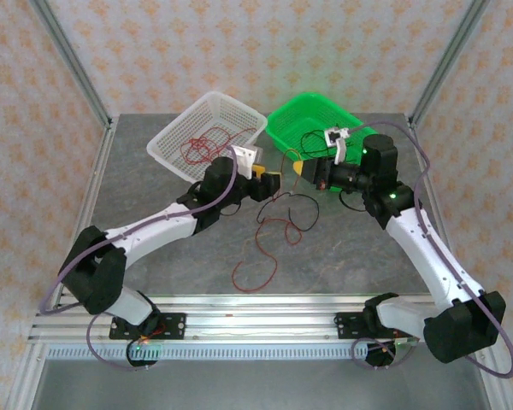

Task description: Untangle the cables

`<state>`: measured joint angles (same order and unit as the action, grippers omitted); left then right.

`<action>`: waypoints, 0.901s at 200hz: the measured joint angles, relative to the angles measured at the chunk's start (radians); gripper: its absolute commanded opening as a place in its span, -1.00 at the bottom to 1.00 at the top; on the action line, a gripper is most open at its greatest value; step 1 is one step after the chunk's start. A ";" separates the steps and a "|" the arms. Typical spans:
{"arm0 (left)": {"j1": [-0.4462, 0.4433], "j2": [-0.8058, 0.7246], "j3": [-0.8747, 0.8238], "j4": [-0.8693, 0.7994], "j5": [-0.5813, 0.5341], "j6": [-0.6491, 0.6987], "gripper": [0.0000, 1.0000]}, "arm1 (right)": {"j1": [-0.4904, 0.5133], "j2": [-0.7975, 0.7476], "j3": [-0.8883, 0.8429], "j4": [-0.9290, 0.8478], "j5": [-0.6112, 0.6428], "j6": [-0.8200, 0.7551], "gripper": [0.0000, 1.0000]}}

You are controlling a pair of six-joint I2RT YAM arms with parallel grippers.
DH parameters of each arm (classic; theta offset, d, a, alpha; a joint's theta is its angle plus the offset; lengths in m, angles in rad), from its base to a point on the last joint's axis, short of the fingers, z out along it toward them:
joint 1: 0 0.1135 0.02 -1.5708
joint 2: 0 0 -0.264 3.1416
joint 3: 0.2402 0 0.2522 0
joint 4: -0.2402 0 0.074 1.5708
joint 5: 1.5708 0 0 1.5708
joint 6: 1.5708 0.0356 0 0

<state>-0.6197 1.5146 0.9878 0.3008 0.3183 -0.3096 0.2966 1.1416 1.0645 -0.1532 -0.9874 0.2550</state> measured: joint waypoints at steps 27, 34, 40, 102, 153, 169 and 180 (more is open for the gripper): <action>0.039 0.038 0.000 -0.008 0.022 -0.016 0.15 | 0.000 0.000 0.000 0.000 -0.002 -0.008 -1.00; 0.052 0.042 0.000 -0.007 0.025 -0.023 0.14 | 0.000 0.000 0.000 0.000 -0.004 -0.010 -1.00; 0.064 0.044 0.000 -0.007 0.030 -0.030 0.13 | 0.000 0.000 0.000 -0.001 -0.005 -0.010 -1.00; 0.105 0.063 0.000 0.005 0.116 -0.059 0.08 | 0.000 -0.009 0.000 -0.001 -0.005 -0.014 -1.00; 0.105 0.078 -0.040 0.010 0.163 -0.056 -0.05 | 0.000 -0.010 0.000 0.000 -0.005 -0.013 -1.00; 0.105 0.087 -0.048 0.010 0.158 -0.056 -0.15 | 0.000 -0.010 0.000 0.001 -0.005 -0.013 -1.00; 0.105 0.097 -0.048 0.011 0.145 -0.055 -0.20 | 0.000 -0.010 0.000 0.001 -0.005 -0.012 -1.00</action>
<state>-0.5152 1.6115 0.9398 0.3119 0.4637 -0.3649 0.2966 1.1320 1.0645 -0.1520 -0.9920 0.2428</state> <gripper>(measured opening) 0.424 0.050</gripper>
